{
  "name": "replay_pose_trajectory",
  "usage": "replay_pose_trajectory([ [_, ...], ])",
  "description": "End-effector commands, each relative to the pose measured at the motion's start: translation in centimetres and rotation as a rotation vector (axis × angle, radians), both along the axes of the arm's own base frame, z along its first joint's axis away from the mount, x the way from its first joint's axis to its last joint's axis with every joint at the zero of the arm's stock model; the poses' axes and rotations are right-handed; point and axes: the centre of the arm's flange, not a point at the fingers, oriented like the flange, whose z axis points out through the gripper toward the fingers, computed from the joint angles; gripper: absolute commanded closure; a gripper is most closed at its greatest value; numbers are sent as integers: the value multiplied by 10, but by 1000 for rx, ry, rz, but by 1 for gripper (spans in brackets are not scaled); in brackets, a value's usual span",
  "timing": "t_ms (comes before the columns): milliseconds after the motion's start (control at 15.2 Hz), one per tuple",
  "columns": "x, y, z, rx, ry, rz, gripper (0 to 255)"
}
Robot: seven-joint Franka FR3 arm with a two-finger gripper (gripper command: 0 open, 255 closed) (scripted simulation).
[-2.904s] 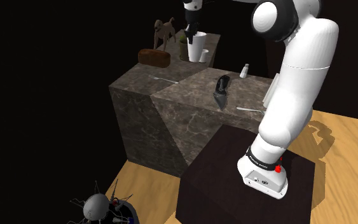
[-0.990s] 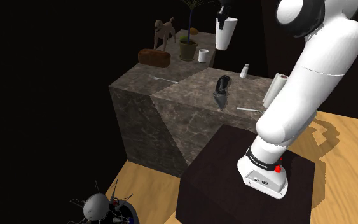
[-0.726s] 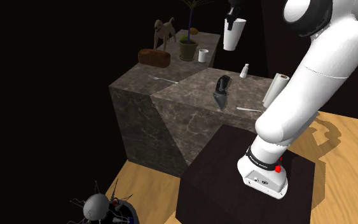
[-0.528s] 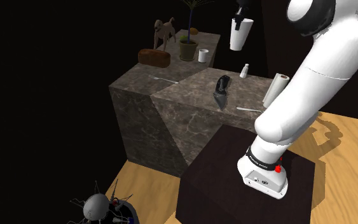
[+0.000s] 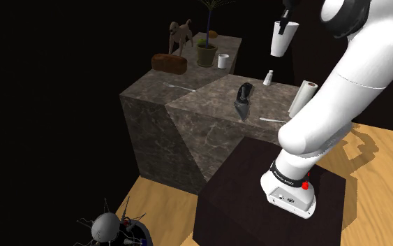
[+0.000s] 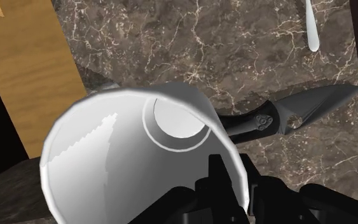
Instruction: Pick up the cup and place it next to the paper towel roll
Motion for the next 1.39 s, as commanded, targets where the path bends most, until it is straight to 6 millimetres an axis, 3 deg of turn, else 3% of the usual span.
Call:
replay_pose_trajectory([
  [0,-22,-14,0,0,0,2,255],
  [396,-83,-60,1,0,0,2,255],
  [1320,-83,-60,-73,0,0,2,255],
])
